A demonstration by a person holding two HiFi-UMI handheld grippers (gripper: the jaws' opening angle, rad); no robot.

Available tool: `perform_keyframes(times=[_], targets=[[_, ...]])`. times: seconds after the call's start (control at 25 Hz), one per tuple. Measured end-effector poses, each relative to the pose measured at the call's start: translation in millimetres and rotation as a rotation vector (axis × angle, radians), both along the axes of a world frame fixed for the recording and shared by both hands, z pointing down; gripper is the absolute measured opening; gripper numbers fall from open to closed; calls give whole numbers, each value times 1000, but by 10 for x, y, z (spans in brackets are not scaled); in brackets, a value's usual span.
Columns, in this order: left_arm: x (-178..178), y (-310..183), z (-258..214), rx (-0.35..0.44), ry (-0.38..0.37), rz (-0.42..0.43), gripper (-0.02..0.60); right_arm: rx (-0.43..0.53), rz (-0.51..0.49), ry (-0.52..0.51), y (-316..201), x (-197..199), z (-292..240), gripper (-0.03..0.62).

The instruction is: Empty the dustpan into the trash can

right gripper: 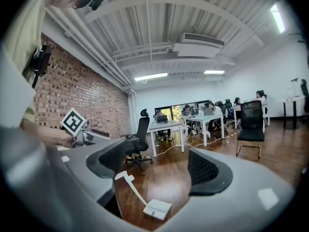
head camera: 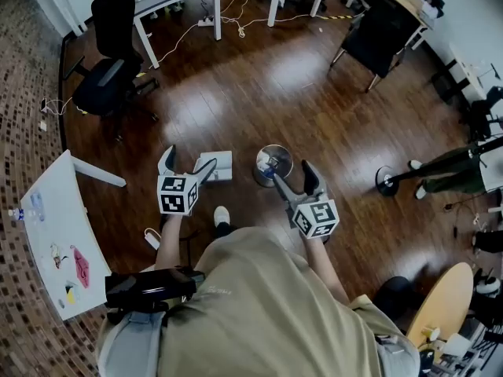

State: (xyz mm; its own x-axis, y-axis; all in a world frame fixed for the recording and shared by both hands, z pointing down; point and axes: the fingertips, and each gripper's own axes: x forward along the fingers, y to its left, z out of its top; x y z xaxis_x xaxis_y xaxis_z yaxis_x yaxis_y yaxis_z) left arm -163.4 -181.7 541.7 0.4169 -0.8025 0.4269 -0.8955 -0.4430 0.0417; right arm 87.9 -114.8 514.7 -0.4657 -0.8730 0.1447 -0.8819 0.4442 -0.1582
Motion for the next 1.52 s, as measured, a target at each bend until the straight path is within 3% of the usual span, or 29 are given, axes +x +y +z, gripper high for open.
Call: perform_keyframes(times=[0.16,0.28,0.44,0.56,0.84,1.04,1.24,1.52], targets=[[755,562,-289,103,64,-1,528,49,9,-27,718,639,-17,396],[1325,1172,-484,176,109,-24,476,50,17,-58,1284,1161,28,394],[1989,1891,-600,194,101,-23,462,48,51,-60,1769,1726,-121,396],[2235,2285,-720,222,77,-15,462,100,72,-56,2059,1894,-353,396],[2251,2628,-1064,327,67,-63,460,224,151,9,2357,1881,-853,396],[1979,2816,-1311,361,72,-108,433,302,225,54,2488,1653,-1258,396],[1715,3004,-1461,405,97,-93,426,302,226,84,2600,1246,-1368,399],[1475,3028,-1313,369,83,-101,426,264,220,126,2691,1015,-1288,400]])
